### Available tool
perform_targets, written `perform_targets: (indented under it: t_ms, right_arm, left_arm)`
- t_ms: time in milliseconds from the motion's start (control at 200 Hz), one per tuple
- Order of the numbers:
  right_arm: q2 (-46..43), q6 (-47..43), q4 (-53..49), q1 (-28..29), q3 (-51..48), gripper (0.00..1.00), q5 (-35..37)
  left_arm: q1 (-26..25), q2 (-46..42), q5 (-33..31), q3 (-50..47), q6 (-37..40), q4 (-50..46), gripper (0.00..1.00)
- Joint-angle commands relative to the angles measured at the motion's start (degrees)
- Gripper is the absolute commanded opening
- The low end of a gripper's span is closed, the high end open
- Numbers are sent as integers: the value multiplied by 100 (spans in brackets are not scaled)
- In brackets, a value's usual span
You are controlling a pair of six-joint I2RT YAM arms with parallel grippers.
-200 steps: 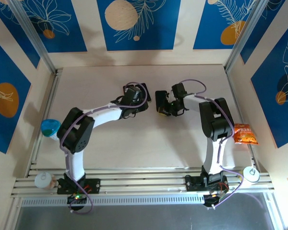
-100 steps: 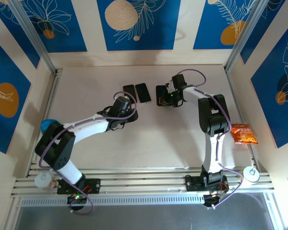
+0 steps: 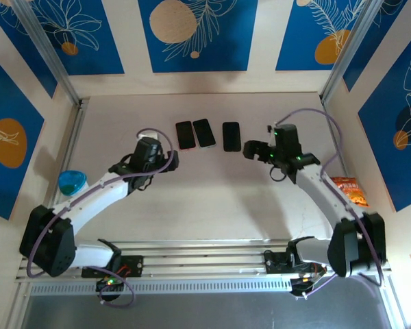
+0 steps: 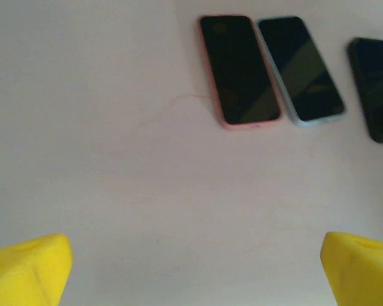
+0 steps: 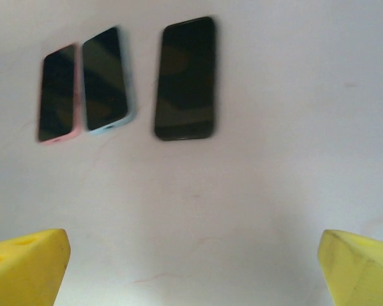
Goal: Put the phone into the phone case
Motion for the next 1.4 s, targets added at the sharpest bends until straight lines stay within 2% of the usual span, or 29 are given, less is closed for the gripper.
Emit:
perform_targets:
  t_ms: [0, 175, 380, 490, 600, 675, 730, 805, 865, 905, 995, 1095, 1165, 1300, 1360, 1395]
  right_arm:
    - [-449, -174, 284, -354, -604, 99, 522]
    - [-1019, -192, 1118, -662, -1371, 99, 1042]
    - [-972, -431, 2145, -865, -1959, 99, 1389]
    - [-827, -869, 3367, -876, -2466, 99, 1434]
    - [-150, -1165, 4925, -962, -2872, 99, 1409]
    - [374, -1232, 5249, -973, -2768, 99, 1316]
    - [566, -1284, 5126, -947, -2558, 99, 1231]
    - [920, -1358, 5954, -942, -2642, 99, 1033]
    - [1179, -1373, 5818, -914, -2484, 99, 1000]
    - [1392, -1436, 6166, -873, -2560, 99, 1001]
    - [1454, -1624, 6456, -823, -2675, 99, 676]
    - [1889, -1672, 7616, -841, -3031, 99, 550]
    - [1711, -1629, 6765, -877, -2764, 99, 486]
    - [1809, -1550, 6590, -1025, -2577, 99, 259]
    - [1780, -1547, 6508, -1025, -2566, 99, 244]
    - [1795, -1553, 6567, -1025, -2575, 99, 261]
  left_arm:
    - [397, -315, -156, -359, 535, -13, 100]
    - [765, -754, -463, -1174, 996, 1118, 99]
    - [1258, -683, -508, -1383, 1470, 1424, 99]
    - [1350, -678, -680, -1708, 1931, 2160, 99]
    - [1503, -659, -612, -1820, 2367, 2567, 100]
    - [1572, -555, -642, -2046, 2712, 3180, 99]
    - [1640, -407, -639, -2250, 2863, 3670, 99]
    - [1737, -191, -559, -2427, 2839, 4161, 99]
    - [1798, 29, -366, -2649, 2765, 4820, 99]
    - [1808, 194, -276, -2766, 2835, 5247, 100]
    - [1816, 413, -272, -2727, 2979, 5438, 99]
    - [1936, 523, -9, -2766, 3123, 5678, 99]
    - [2021, 766, 221, -2837, 3242, 6143, 99]
    - [2052, 1766, 33, -3064, 3255, 7677, 99]
    - [2093, 1496, 281, -2936, 3177, 6916, 99]
    - [2102, 1581, 342, -2874, 3228, 6933, 100]
